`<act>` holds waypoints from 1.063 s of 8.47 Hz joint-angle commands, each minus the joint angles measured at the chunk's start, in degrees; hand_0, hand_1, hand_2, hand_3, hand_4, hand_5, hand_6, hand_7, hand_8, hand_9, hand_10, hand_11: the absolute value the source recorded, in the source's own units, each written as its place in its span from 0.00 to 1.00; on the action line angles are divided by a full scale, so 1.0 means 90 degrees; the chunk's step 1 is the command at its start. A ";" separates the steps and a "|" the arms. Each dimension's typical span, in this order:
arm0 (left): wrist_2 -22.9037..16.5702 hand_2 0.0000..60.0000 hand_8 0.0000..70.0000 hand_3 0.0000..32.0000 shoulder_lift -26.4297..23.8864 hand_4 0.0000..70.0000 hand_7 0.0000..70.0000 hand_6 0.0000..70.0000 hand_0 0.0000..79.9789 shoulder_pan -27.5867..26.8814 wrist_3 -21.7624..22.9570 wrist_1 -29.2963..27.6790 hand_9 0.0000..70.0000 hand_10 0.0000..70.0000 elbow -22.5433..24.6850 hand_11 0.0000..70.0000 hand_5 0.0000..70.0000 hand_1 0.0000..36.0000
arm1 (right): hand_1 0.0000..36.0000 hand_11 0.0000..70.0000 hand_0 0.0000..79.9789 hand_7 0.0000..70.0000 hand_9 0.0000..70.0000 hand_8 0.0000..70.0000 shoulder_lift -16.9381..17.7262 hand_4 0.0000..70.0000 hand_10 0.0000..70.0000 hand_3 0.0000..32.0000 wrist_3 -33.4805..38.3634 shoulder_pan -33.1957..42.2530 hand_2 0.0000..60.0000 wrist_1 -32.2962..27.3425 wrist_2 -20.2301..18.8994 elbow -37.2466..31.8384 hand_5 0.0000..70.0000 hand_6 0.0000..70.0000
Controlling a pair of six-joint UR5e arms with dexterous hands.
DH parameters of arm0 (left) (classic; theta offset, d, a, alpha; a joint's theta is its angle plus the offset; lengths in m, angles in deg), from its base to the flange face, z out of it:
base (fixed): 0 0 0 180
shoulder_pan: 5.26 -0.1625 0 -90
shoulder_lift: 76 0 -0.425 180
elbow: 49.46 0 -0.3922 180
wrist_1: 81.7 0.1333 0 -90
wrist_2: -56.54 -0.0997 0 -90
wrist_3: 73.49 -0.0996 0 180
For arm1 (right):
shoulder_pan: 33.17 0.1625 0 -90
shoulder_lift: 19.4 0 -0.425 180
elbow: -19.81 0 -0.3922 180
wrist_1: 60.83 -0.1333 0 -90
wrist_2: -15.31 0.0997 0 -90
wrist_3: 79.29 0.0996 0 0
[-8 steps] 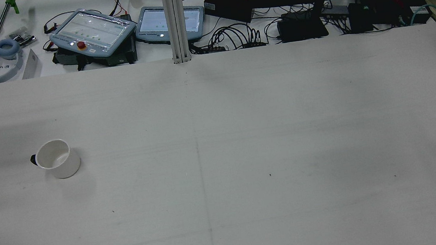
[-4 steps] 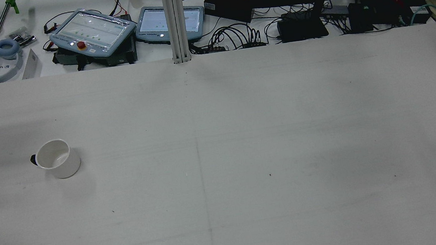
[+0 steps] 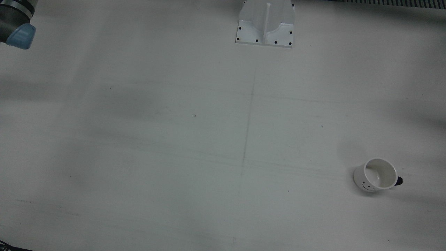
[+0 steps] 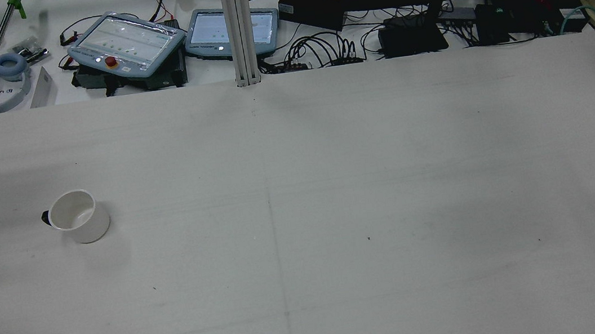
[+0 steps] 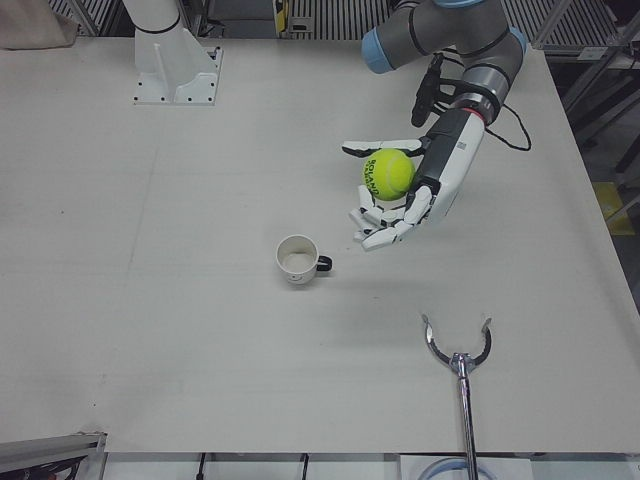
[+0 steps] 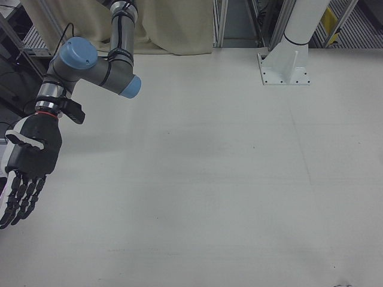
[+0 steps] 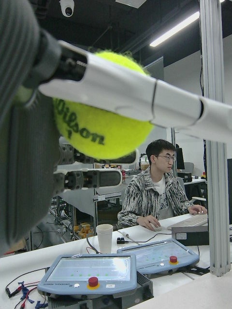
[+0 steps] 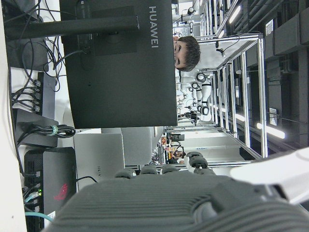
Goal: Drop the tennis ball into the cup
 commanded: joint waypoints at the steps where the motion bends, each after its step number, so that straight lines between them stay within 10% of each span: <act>1: 0.0000 0.00 0.47 0.00 -0.0040 0.11 0.83 0.71 1.00 -0.0005 0.0000 0.0081 0.63 0.27 0.0029 0.45 0.29 0.94 | 0.00 0.00 0.00 0.00 0.00 0.00 -0.0003 0.00 0.00 0.00 0.0000 0.0000 0.00 0.0000 0.0000 0.0000 0.00 0.00; 3: -0.0039 0.03 0.50 0.00 -0.0030 0.11 0.80 0.86 1.00 0.0004 -0.0009 0.0081 0.63 0.27 0.0049 0.45 0.32 0.91 | 0.00 0.00 0.00 0.00 0.00 0.00 -0.0003 0.00 0.00 0.00 0.0000 0.0000 0.00 0.0000 0.0000 0.0000 0.00 0.00; 8: -0.0049 0.01 0.47 0.00 -0.0040 0.12 0.83 0.71 1.00 0.0005 -0.0010 0.0081 0.64 0.27 0.0127 0.44 0.29 0.92 | 0.00 0.00 0.00 0.00 0.00 0.00 0.0006 0.00 0.00 0.00 0.0000 0.0010 0.00 0.0000 0.0000 0.0000 0.00 0.00; 9: -0.0049 0.03 0.51 0.00 -0.0040 0.12 0.81 0.89 1.00 0.0005 -0.0010 0.0090 0.64 0.27 0.0127 0.45 0.32 0.89 | 0.00 0.00 0.00 0.00 0.00 0.00 0.0006 0.00 0.00 0.00 0.0000 0.0000 0.00 0.0000 0.0000 0.0000 0.00 0.00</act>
